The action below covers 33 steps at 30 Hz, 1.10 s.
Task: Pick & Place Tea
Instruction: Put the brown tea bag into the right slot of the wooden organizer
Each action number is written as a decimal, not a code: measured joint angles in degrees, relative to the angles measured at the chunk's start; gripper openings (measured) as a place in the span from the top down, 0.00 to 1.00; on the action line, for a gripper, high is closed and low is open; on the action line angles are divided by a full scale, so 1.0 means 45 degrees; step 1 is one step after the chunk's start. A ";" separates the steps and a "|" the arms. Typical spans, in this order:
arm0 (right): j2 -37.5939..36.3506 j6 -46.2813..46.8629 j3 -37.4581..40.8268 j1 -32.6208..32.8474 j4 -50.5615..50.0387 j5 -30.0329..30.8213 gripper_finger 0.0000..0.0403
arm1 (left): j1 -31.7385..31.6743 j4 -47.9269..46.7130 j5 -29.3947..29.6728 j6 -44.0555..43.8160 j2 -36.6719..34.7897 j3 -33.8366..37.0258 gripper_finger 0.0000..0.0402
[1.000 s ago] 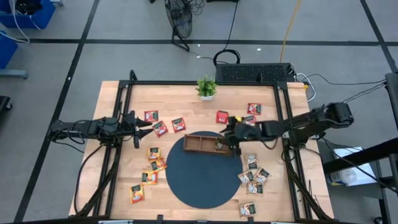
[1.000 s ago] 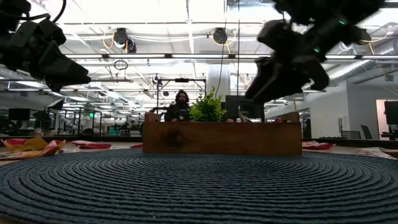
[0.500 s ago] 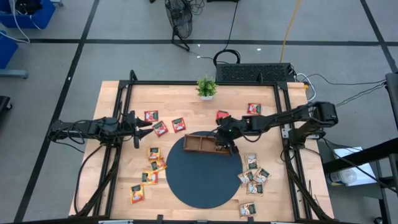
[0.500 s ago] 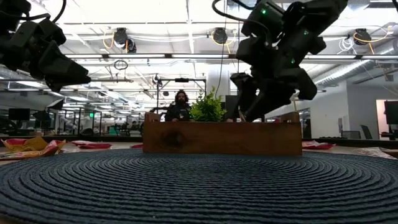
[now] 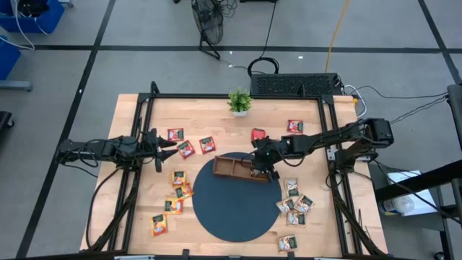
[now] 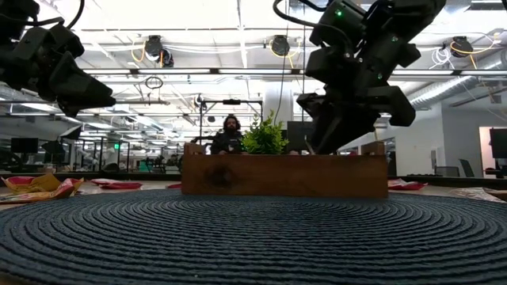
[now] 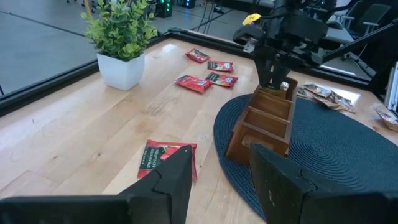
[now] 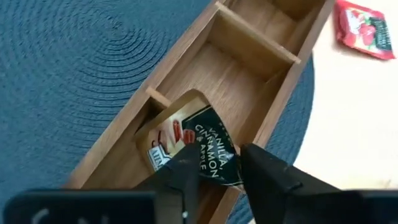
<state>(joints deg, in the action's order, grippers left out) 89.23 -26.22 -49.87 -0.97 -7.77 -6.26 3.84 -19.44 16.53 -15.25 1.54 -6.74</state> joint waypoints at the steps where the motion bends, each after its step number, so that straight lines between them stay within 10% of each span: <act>1: 0.0000 0.0019 0.0000 0.0025 -0.0105 0.0002 0.79 | 0.0000 -0.0001 0.0000 0.0000 0.0004 0.0000 0.60; 19: -0.2283 0.2046 0.0015 0.0627 -0.0747 0.2256 1.00 | 0.0000 -0.0004 0.0000 0.0000 0.0000 0.0000 0.60; 33: -0.1027 0.8330 0.0024 0.5509 -0.0872 1.3480 1.00 | 0.0000 0.0000 0.0000 0.0000 0.0000 0.0000 0.60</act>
<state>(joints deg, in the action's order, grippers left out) 84.61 11.27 -49.76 23.82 -11.70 54.40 3.84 -19.44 16.53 -15.25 1.54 -6.74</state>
